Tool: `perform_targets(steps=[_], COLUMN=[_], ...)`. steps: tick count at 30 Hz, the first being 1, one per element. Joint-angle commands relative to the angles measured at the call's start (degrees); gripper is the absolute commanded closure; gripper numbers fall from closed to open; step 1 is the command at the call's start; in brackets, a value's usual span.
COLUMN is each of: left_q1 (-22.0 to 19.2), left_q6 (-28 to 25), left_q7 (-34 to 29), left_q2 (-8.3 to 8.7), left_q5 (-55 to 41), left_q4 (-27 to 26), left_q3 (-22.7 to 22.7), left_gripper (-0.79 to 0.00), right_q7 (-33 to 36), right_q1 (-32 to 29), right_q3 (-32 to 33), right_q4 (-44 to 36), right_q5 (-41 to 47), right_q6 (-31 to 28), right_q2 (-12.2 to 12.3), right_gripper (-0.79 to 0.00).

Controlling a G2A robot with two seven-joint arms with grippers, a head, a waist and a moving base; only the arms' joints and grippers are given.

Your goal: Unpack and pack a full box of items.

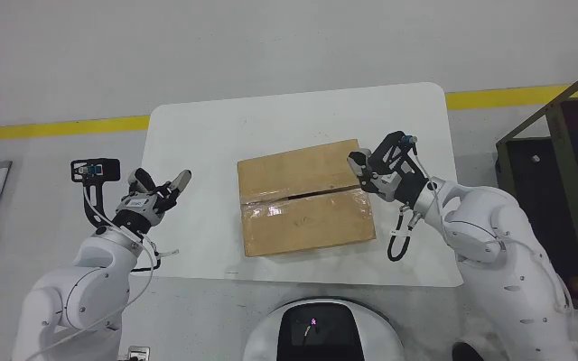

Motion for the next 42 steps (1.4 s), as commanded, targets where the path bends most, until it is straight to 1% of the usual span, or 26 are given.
perform_targets(steps=[1, 2, 3, 4, 5, 42], left_q1=[0.0, 0.0, 0.0, 0.0, 0.0, 0.0], left_q6=[0.0, 0.0, 0.0, 0.0, 0.0, 0.0], left_q7=[0.0, 0.0, 0.0, 0.0, 0.0, 0.0], left_q2=[0.00, 0.00, 0.00, 0.00, 0.00, 0.00], left_q5=[0.0, 0.0, 0.0, 0.0, 0.0, 0.0], left_q4=[0.0, 0.0, 0.0, 0.0, 0.0, 0.0], left_q3=[0.0, 0.0, 0.0, 0.0, 0.0, 0.0], left_gripper=[-0.785, -0.785, -0.785, -0.785, -0.785, -0.785], right_q7=[0.0, 0.0, 0.0, 0.0, 0.0, 0.0], right_q1=[0.0, 0.0, 0.0, 0.0, 0.0, 0.0], right_q3=[0.0, 0.0, 0.0, 0.0, 0.0, 0.0], right_q4=[0.0, 0.0, 0.0, 0.0, 0.0, 0.0], right_q5=[0.0, 0.0, 0.0, 0.0, 0.0, 0.0], right_q6=[0.0, 0.0, 0.0, 0.0, 0.0, 0.0], right_q2=[0.0, 0.0, 0.0, 0.0, 0.0, 0.0], right_gripper=[0.000, 0.000, -0.028, -0.351, -0.742, -0.742])
